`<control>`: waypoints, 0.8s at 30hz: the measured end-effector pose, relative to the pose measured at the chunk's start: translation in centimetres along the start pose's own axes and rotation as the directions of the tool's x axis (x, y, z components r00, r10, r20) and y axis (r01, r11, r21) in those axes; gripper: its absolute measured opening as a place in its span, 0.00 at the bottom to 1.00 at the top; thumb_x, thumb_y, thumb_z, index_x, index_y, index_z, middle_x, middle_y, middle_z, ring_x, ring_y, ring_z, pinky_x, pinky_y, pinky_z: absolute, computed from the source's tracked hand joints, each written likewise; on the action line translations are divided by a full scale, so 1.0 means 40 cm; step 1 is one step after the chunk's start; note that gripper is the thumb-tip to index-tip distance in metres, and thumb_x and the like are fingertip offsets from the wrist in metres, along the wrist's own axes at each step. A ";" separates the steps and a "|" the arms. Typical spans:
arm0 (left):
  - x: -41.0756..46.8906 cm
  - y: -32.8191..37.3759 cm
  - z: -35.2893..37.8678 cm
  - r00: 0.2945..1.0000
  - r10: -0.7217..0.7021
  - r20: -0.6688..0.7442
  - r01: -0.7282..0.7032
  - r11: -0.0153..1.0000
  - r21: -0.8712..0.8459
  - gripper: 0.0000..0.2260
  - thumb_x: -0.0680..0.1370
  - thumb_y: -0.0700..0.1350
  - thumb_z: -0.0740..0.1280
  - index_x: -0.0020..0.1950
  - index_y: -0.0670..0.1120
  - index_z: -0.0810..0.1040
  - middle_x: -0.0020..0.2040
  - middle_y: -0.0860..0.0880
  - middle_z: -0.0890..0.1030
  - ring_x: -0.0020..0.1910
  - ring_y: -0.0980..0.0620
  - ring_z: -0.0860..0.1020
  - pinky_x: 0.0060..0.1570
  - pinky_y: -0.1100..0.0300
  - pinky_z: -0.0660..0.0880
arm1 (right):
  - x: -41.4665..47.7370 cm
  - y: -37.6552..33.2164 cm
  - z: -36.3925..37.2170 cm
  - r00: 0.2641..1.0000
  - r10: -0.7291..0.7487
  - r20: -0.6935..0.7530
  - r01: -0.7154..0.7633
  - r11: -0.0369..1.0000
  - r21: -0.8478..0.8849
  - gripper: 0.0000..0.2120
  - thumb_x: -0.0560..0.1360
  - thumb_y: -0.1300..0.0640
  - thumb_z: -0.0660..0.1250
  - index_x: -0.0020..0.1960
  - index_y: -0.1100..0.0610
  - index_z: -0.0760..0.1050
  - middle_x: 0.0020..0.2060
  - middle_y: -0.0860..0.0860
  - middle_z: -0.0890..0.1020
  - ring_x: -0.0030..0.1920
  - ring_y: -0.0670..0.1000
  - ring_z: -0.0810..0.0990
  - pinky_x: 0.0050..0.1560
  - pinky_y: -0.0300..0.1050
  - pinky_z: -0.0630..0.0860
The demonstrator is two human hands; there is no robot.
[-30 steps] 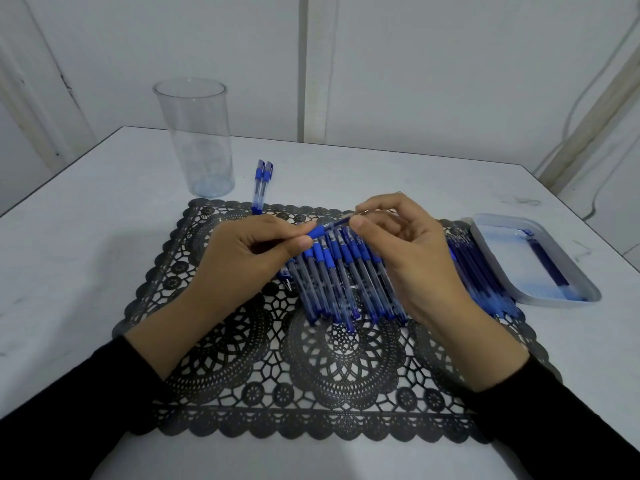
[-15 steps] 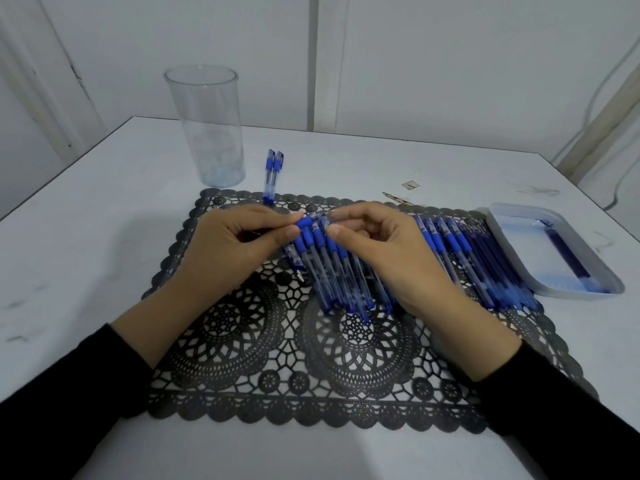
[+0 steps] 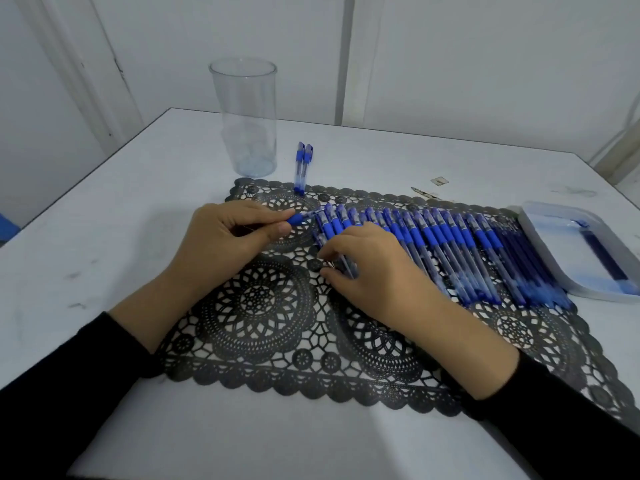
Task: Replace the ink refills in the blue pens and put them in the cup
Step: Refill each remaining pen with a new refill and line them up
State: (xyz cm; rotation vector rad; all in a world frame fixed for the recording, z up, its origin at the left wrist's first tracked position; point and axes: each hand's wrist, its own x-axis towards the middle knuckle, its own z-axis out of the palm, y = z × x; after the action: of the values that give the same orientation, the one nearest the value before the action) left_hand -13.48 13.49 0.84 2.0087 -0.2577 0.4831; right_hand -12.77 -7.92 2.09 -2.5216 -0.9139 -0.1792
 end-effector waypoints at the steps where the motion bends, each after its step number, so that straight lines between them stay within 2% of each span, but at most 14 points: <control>1: -0.001 -0.001 -0.001 1.000 -0.004 -0.001 0.004 1.000 -0.002 0.11 0.71 0.49 0.73 0.53 0.55 0.84 0.46 0.56 0.85 0.44 0.55 0.83 0.47 0.53 0.80 | 0.001 -0.001 0.000 1.000 0.006 0.001 -0.006 1.000 -0.014 0.10 0.77 0.55 0.69 0.57 0.54 0.80 0.49 0.49 0.81 0.54 0.51 0.74 0.58 0.44 0.72; 4: -0.004 -0.002 0.000 1.000 -0.007 0.007 0.007 1.000 -0.004 0.12 0.71 0.49 0.73 0.54 0.54 0.84 0.45 0.56 0.86 0.44 0.56 0.83 0.48 0.54 0.80 | 0.003 0.001 0.003 1.000 0.016 0.003 -0.016 0.999 -0.049 0.08 0.77 0.55 0.69 0.55 0.54 0.80 0.47 0.48 0.81 0.52 0.50 0.74 0.56 0.41 0.70; 8: -0.004 0.000 0.003 1.000 0.013 0.026 -0.014 1.000 0.010 0.12 0.71 0.50 0.73 0.53 0.54 0.84 0.46 0.58 0.85 0.46 0.58 0.83 0.50 0.63 0.80 | 0.009 0.004 0.008 1.000 0.015 0.013 -0.015 0.999 -0.039 0.07 0.77 0.60 0.68 0.53 0.54 0.81 0.46 0.48 0.81 0.51 0.50 0.74 0.55 0.40 0.69; 12: -0.003 0.000 0.004 0.999 0.024 0.043 -0.025 1.000 0.017 0.12 0.70 0.50 0.73 0.54 0.54 0.84 0.46 0.62 0.84 0.46 0.61 0.82 0.49 0.69 0.77 | 0.014 0.006 0.011 1.000 -0.005 0.027 0.005 1.000 -0.004 0.08 0.76 0.63 0.67 0.52 0.55 0.82 0.45 0.47 0.82 0.46 0.45 0.75 0.49 0.28 0.62; 14: -0.002 -0.002 0.004 0.999 0.026 0.040 -0.026 1.000 0.014 0.13 0.70 0.50 0.73 0.54 0.53 0.84 0.46 0.61 0.84 0.46 0.61 0.82 0.49 0.70 0.77 | 0.013 0.005 0.006 1.000 0.019 0.005 -0.019 0.999 0.046 0.08 0.76 0.63 0.68 0.53 0.55 0.81 0.44 0.46 0.81 0.41 0.40 0.71 0.45 0.24 0.65; 18: -0.001 -0.002 0.002 0.999 0.025 0.037 -0.025 1.000 -0.004 0.11 0.70 0.50 0.73 0.52 0.56 0.84 0.47 0.61 0.85 0.46 0.60 0.83 0.49 0.69 0.77 | 0.006 0.021 -0.029 0.972 0.176 -0.155 -0.128 0.953 0.275 0.04 0.75 0.60 0.68 0.47 0.52 0.77 0.40 0.42 0.79 0.39 0.42 0.75 0.40 0.31 0.72; 20: -0.002 0.000 0.003 0.998 0.034 0.046 -0.034 0.999 -0.004 0.11 0.70 0.50 0.73 0.52 0.57 0.83 0.48 0.62 0.84 0.46 0.59 0.83 0.49 0.70 0.77 | 0.003 0.032 -0.044 0.947 0.224 -0.230 -0.123 0.915 0.385 0.04 0.75 0.61 0.69 0.45 0.52 0.77 0.39 0.44 0.80 0.40 0.42 0.78 0.40 0.32 0.74; 24: -0.003 -0.001 0.007 0.997 0.047 0.066 -0.048 0.999 0.008 0.11 0.71 0.49 0.73 0.53 0.57 0.83 0.48 0.61 0.84 0.45 0.59 0.82 0.47 0.70 0.76 | 0.001 0.041 -0.048 0.939 0.237 -0.248 -0.078 0.851 0.519 0.05 0.75 0.64 0.70 0.46 0.55 0.79 0.40 0.52 0.82 0.40 0.49 0.80 0.44 0.43 0.79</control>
State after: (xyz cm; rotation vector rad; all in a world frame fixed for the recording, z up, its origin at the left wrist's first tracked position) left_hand -13.51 13.27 0.62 2.0342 -0.3450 0.4497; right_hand -11.64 -9.90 3.21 -1.9949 -0.5337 -0.2339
